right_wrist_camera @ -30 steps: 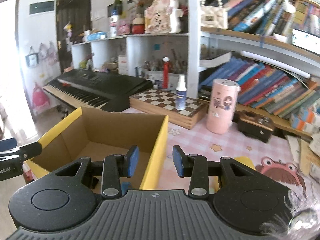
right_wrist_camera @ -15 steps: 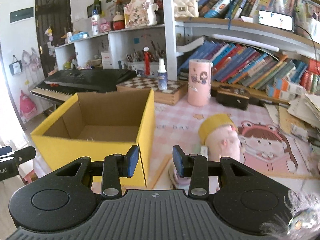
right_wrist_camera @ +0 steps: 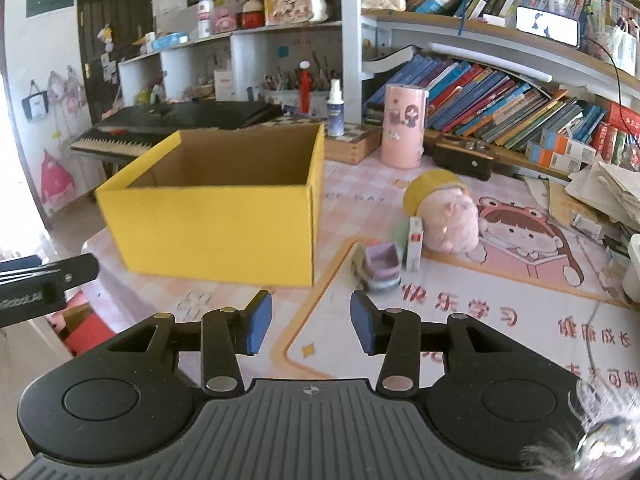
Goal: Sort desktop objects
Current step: 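Withdraw both open tools from the box back toward the plush pig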
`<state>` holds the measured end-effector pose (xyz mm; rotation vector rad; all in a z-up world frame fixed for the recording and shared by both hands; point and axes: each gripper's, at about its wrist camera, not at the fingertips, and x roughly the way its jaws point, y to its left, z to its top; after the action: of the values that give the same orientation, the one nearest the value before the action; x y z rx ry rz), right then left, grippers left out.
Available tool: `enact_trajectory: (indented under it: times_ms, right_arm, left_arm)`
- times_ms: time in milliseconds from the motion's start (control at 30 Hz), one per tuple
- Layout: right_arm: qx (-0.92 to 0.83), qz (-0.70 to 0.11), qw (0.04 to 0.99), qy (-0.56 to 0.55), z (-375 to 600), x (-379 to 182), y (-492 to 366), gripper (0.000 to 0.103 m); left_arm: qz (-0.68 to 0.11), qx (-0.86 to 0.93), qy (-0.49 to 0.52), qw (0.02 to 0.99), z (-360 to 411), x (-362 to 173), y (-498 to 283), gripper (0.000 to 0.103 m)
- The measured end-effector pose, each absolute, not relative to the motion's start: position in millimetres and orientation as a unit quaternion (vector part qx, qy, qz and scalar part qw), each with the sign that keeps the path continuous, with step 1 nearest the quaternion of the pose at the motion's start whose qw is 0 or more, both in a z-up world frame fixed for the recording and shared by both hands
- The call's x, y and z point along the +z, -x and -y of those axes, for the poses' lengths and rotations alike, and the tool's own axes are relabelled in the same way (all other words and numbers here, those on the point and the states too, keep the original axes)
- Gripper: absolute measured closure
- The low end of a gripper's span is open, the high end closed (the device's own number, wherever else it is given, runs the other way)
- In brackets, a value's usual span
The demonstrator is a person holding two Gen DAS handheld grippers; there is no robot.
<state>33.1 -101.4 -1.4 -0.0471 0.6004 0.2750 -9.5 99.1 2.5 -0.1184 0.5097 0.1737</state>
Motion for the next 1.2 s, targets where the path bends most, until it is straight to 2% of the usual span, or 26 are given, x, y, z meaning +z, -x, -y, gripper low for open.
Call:
enact_trajectory:
  times_ms: [700,1200]
  right_arm:
    - [0.130,-0.322,0.937,0.033,94.8,-15.8,2.4,0.050]
    - [0.074,-0.334,0.940,0.018,121.0,-20.1,15.2,0.049]
  left_arm:
    - [-0.283,0.039,0.027,0.958,-84.4,-6.9,35.0,0.025]
    - [-0.295,-0.018,0.018,0.955,-59.9,-13.4,30.9,0.024]
